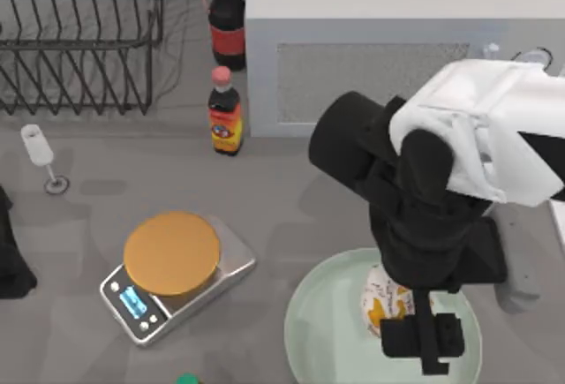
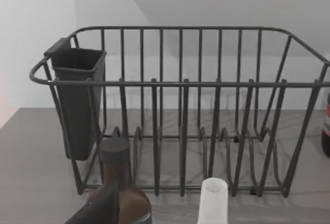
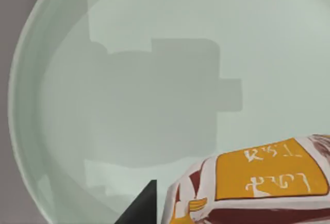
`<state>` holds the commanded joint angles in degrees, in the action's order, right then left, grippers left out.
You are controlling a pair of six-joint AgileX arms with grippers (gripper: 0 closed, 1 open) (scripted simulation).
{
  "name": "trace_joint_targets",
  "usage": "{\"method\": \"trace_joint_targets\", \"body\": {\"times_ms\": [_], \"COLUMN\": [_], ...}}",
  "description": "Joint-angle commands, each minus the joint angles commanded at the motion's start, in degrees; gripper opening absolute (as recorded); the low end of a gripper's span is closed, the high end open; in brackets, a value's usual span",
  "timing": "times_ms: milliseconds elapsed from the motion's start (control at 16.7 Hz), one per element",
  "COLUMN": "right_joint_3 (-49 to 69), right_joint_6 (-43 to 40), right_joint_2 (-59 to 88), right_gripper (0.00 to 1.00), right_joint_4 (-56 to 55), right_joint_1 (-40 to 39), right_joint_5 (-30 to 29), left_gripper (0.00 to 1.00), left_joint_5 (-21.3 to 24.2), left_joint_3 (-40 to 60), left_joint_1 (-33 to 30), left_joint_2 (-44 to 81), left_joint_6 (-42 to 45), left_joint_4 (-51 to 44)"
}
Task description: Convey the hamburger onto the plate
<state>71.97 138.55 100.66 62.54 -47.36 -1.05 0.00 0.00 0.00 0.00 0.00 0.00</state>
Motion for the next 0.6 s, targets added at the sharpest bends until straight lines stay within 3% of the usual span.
{"method": "trace_joint_targets", "body": {"times_ms": [360, 600], "right_joint_3": [-0.4, -3.7], "right_joint_6": [0.0, 0.2], "right_joint_2": [-0.1, 1.9], "right_gripper": [0.00, 0.00], "right_joint_4": [-0.2, -6.0], "right_joint_1": [-0.1, 0.0], "right_joint_5": [0.0, -0.1], "left_gripper": [1.00, 1.00], "left_joint_5": [0.0, 0.0], "left_joint_3": [0.0, 0.0], "left_joint_1": [0.0, 0.0], "left_joint_2": [0.0, 0.0], "left_joint_6": [0.0, 0.0], "left_joint_4": [0.0, 0.0]}}
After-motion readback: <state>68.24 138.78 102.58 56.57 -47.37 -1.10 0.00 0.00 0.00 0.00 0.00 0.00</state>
